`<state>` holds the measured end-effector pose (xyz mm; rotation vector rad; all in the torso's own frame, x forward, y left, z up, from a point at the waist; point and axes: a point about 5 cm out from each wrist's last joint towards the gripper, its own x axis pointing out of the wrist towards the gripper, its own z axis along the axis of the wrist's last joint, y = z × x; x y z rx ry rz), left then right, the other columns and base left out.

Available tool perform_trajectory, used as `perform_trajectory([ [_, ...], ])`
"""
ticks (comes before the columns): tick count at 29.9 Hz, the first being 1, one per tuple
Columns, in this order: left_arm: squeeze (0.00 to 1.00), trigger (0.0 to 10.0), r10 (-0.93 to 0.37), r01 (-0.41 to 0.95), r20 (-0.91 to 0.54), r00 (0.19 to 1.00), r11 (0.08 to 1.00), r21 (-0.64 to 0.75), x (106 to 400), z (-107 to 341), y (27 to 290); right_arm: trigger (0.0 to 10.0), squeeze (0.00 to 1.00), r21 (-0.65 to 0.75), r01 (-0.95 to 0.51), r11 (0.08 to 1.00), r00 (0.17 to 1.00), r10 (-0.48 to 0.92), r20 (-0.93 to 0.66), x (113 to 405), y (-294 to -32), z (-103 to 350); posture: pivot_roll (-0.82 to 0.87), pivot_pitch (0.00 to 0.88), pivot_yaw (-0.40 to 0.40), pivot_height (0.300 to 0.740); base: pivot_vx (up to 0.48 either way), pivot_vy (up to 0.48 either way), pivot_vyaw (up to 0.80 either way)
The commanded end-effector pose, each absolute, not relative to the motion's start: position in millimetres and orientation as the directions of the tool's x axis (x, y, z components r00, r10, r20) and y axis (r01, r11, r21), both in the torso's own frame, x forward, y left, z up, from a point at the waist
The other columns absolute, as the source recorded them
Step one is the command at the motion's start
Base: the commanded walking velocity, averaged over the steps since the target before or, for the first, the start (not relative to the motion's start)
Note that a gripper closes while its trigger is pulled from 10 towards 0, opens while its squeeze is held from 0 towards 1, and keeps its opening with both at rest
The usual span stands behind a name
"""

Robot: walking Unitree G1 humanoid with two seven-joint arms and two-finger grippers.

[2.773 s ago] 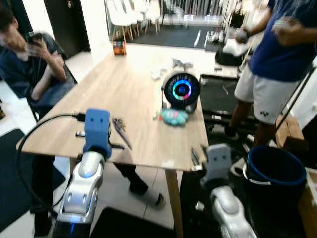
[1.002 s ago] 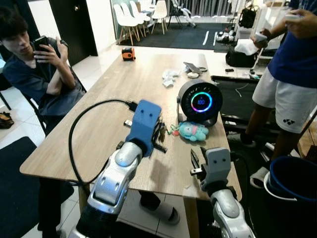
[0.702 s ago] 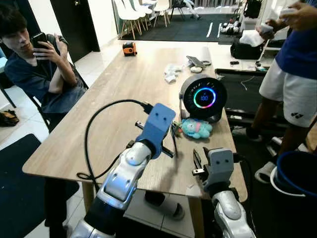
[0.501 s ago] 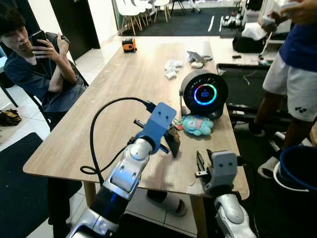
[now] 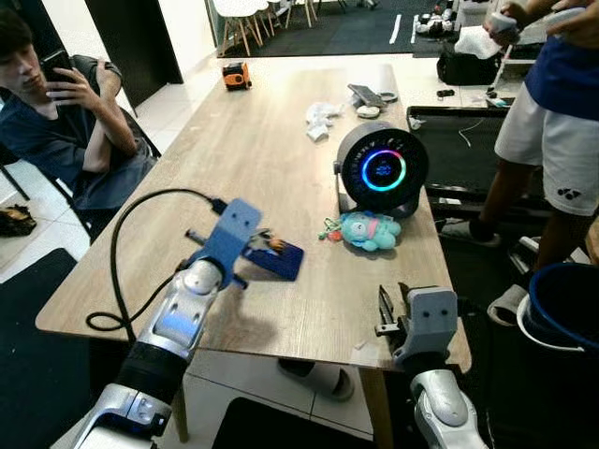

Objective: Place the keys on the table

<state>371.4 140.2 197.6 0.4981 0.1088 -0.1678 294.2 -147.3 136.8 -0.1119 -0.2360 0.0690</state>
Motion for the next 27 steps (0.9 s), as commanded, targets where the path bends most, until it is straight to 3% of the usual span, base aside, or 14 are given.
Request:
perform_trajectory([
  [1,0.64,10.0,-0.129,0.206,-0.191,0.973,0.855,0.477,369.2,186.8,145.2,10.0,0.00,-0.115,-0.063,0.991,0.978,0.084,0.190,292.8,-145.5,129.2,0.03,0.243,0.139,0.740,0.000,0.000,0.00],
  [2,1.00,10.0,-0.131,0.212,-0.198,0.971,0.856,0.472,367.7,183.4,144.0,10.0,0.00,-0.115,-0.065,0.991,0.978,0.086,0.191,293.3,-145.3,129.9,0.03,0.242,0.135,0.740,0.000,0.000,0.00],
  [9,1.00,10.0,-0.127,0.189,-0.168,0.978,0.883,0.430,365.0,187.9,145.1,10.0,0.00,-0.117,-0.065,0.991,0.977,0.087,0.193,293.5,-146.4,130.5,0.03,0.238,0.133,0.740,0.000,0.000,0.00],
  [10,0.05,10.0,-0.127,0.179,-0.152,0.980,0.895,0.409,365.1,191.3,146.3,10.0,0.00,-0.118,-0.065,0.991,0.977,0.087,0.192,293.6,-146.5,130.6,0.03,0.238,0.133,0.740,0.000,0.000,0.00],
  [11,0.00,10.0,-0.118,0.153,-0.118,0.986,0.923,0.353,364.7,198.9,151.2,10.0,0.00,-0.117,-0.065,0.991,0.977,0.087,0.193,293.9,-146.4,130.8,0.03,0.238,0.133,0.740,0.000,0.000,0.00],
  [15,0.00,10.0,-0.093,0.106,-0.059,0.994,0.956,0.273,363.3,210.5,161.8,10.0,0.00,-0.116,-0.065,0.991,0.977,0.087,0.193,294.4,-146.1,130.9,0.04,0.229,0.134,0.740,0.000,0.000,0.00],
  [20,0.00,10.0,0.009,-0.012,0.020,1.000,0.989,0.147,344.3,217.2,204.1,10.0,0.00,-0.112,-0.070,0.991,0.978,0.090,0.189,294.6,-145.9,129.1,0.06,0.211,0.123,0.740,0.000,0.000,0.00],
  [27,0.00,10.0,0.003,-0.003,-0.025,1.000,1.000,0.005,311.6,196.1,208.3,10.0,0.00,-0.080,-0.062,0.995,0.979,0.076,0.191,295.1,-150.7,132.3,0.07,0.190,0.107,0.740,0.000,0.000,0.00],
])
